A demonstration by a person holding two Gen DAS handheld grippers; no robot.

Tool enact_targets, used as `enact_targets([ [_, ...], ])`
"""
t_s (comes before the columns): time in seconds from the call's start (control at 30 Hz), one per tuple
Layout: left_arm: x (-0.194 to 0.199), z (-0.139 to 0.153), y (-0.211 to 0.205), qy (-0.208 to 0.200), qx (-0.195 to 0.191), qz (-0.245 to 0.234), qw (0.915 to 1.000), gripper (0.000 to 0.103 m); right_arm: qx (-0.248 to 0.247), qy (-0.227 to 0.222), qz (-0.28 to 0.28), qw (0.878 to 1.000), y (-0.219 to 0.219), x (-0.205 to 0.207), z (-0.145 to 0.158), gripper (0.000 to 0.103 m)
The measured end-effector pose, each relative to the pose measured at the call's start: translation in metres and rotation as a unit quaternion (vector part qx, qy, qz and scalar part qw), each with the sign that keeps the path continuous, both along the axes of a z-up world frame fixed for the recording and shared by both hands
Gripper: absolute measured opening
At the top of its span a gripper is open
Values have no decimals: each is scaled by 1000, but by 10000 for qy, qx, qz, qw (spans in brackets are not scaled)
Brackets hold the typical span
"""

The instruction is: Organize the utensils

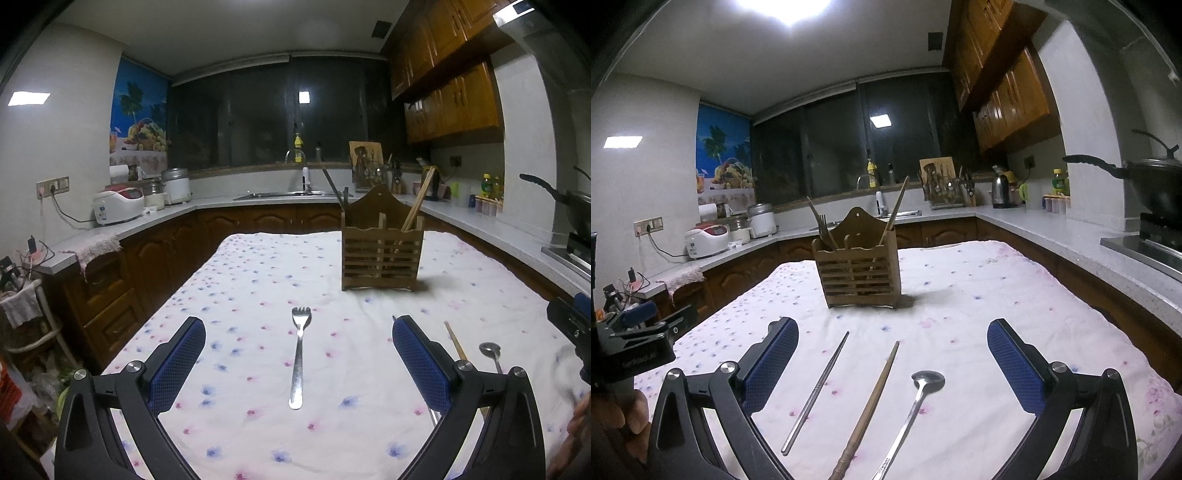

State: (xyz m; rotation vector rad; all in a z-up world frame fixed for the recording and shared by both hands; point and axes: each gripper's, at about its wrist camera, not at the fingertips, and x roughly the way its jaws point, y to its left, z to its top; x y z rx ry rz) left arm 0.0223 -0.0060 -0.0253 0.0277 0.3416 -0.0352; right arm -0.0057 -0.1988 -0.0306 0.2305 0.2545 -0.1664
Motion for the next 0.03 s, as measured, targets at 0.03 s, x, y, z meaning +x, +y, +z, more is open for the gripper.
enact_targets([
  [0.03, 1, 1, 0, 22, -20, -23, 10000, 102, 12, 32, -8, 10000, 2, 0, 0, 103],
])
